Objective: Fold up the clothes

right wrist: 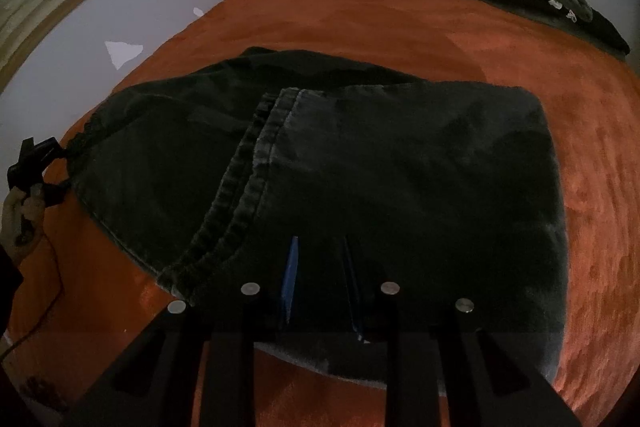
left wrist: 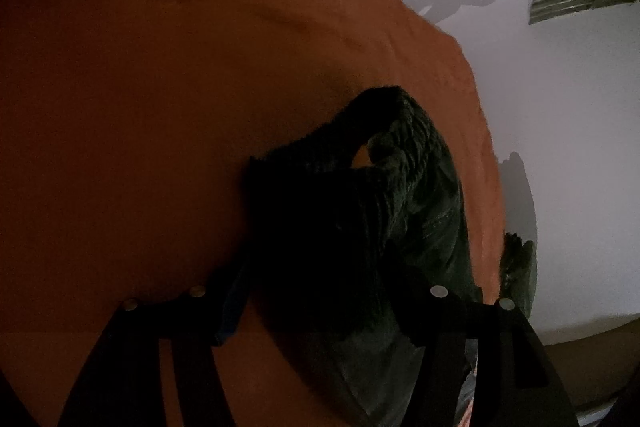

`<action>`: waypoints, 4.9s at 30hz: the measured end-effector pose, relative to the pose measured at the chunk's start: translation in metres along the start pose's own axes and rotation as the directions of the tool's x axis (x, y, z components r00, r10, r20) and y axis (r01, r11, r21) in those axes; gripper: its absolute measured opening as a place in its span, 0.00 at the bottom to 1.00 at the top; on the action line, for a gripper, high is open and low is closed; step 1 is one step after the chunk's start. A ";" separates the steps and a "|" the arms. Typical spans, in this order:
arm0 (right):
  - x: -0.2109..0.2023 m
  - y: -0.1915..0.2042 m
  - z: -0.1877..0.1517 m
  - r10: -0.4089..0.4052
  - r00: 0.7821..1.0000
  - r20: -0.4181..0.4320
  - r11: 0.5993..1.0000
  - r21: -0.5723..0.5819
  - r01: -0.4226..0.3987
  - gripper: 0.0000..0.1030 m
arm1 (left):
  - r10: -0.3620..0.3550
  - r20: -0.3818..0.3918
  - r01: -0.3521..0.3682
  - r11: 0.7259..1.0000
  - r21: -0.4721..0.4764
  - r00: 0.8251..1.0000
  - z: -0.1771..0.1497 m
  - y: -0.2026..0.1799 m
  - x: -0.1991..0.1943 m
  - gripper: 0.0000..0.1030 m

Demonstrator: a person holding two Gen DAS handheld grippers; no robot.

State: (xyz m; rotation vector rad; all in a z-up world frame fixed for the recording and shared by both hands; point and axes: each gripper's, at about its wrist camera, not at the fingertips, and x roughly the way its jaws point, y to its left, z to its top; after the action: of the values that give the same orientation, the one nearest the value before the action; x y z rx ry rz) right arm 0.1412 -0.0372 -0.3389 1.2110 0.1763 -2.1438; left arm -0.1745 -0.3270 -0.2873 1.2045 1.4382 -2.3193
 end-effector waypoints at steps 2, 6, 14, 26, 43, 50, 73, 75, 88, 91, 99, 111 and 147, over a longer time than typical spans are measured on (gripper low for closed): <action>0.002 0.002 -0.001 0.005 1.000 -0.005 1.000 0.003 -0.005 0.22 | 0.016 0.020 -0.017 1.000 0.026 1.000 0.001 -0.004 0.006 0.63; 0.010 0.008 0.001 0.016 1.000 -0.018 1.000 0.011 -0.016 0.22 | 0.009 0.052 -0.009 1.000 0.014 0.999 0.005 -0.010 0.012 0.64; 0.019 0.016 0.004 0.039 0.999 -0.037 0.999 0.005 -0.038 0.22 | -0.082 0.086 0.097 0.979 -0.178 0.993 0.017 0.000 0.021 0.70; -0.018 -0.006 0.014 0.001 0.999 0.045 1.000 0.016 -0.001 0.22 | -0.040 0.316 -0.059 0.953 0.297 0.948 -0.035 -0.147 -0.035 0.37; -0.136 -0.123 -0.019 -0.276 0.949 0.154 0.936 0.266 0.229 0.22 | -0.107 -0.231 0.253 0.292 0.922 0.967 -0.458 -0.399 -0.004 0.44; -0.111 -0.174 -0.042 -0.049 0.999 0.018 0.900 0.434 0.037 0.22 | -0.393 -0.177 0.270 0.198 0.942 0.903 -0.414 -0.384 -0.081 0.48; 0.042 -0.168 0.034 0.461 0.888 0.012 0.757 0.517 -0.400 0.27 | 0.025 -0.150 0.085 0.728 0.681 0.988 -0.217 -0.224 0.004 0.64; 0.040 -0.166 0.032 0.452 0.892 0.000 0.773 0.500 -0.391 0.27 | 0.037 -0.157 0.084 0.713 0.696 0.987 -0.222 -0.224 0.011 0.64; 0.035 -0.130 0.047 0.432 0.889 -0.153 0.848 0.404 -0.342 0.27 | 0.061 -0.226 0.109 0.738 0.666 0.972 -0.220 -0.211 0.022 0.64; -0.005 -0.122 0.052 0.406 0.909 -0.092 0.852 0.398 -0.340 0.23 | 0.047 -0.234 0.121 0.750 0.651 0.971 -0.216 -0.212 0.021 0.64; -0.069 -0.134 0.083 0.257 0.964 -0.062 0.920 0.320 -0.225 0.23 | 0.078 -0.257 0.116 0.742 0.660 0.963 -0.222 -0.212 0.031 0.64; -0.082 -0.206 0.025 0.151 0.985 -0.088 0.844 0.529 -0.082 0.69 | 0.145 -0.216 0.074 0.642 0.763 0.966 -0.253 -0.220 0.011 0.64; -0.154 -0.100 -0.004 -0.045 0.998 0.053 0.987 0.155 0.036 0.52 | 0.219 -0.171 -0.004 0.626 0.779 0.961 -0.273 -0.169 0.005 0.73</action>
State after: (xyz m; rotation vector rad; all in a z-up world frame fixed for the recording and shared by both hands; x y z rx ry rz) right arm 0.1381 0.1155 -0.2372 1.2414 0.0108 -2.2582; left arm -0.1146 -0.0165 -0.2340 1.7659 0.2802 -2.8557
